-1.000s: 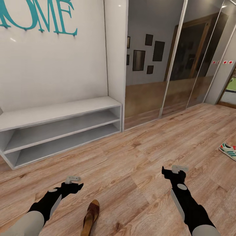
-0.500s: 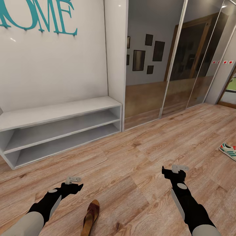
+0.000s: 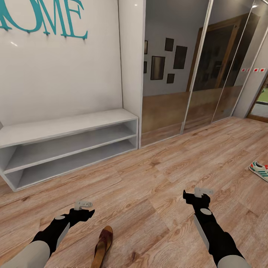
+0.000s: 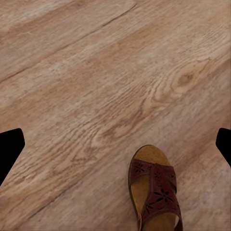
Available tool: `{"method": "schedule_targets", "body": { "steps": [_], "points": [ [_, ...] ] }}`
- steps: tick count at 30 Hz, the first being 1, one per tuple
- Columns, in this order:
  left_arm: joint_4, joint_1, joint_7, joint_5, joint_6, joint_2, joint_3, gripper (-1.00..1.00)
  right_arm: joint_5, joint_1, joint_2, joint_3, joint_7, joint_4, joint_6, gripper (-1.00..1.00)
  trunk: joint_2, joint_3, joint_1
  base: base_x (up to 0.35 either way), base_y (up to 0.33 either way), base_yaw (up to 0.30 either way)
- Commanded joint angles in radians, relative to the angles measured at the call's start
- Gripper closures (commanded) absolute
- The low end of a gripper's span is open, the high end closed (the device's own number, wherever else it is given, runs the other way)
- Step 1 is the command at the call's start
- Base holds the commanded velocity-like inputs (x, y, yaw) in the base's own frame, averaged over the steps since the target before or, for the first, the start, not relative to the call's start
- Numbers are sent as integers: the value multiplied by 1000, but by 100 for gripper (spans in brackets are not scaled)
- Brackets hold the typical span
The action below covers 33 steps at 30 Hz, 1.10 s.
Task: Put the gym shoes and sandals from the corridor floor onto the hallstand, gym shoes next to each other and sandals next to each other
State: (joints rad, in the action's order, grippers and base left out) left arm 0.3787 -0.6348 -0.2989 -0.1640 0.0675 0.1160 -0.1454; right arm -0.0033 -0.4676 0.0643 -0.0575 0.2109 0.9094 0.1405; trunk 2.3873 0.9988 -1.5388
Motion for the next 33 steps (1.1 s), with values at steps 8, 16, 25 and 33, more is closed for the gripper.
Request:
{"method": "schedule_targets", "body": {
  "steps": [8,16,25,33],
  "points": [
    [-2,0,-7,-8,3,-1,-8,-100,-3,0,-3,-3,4,5,7,-100,57,36,-31,0,0,0],
    [-6,4,-7,-9,-23,-4,-8,-100,-4,0,-3,-4,5,7,7,-100,113,73,-61,0,0,0],
    [-38,37,-5,-9,-144,-5,-8,-100,-4,0,-3,-5,5,7,8,-100,115,122,-65,0,0,0],
    [-77,48,-5,-10,-205,-4,-8,-100,-4,0,-3,-5,5,3,8,-100,117,166,-69,0,0,0]
  ]
}}
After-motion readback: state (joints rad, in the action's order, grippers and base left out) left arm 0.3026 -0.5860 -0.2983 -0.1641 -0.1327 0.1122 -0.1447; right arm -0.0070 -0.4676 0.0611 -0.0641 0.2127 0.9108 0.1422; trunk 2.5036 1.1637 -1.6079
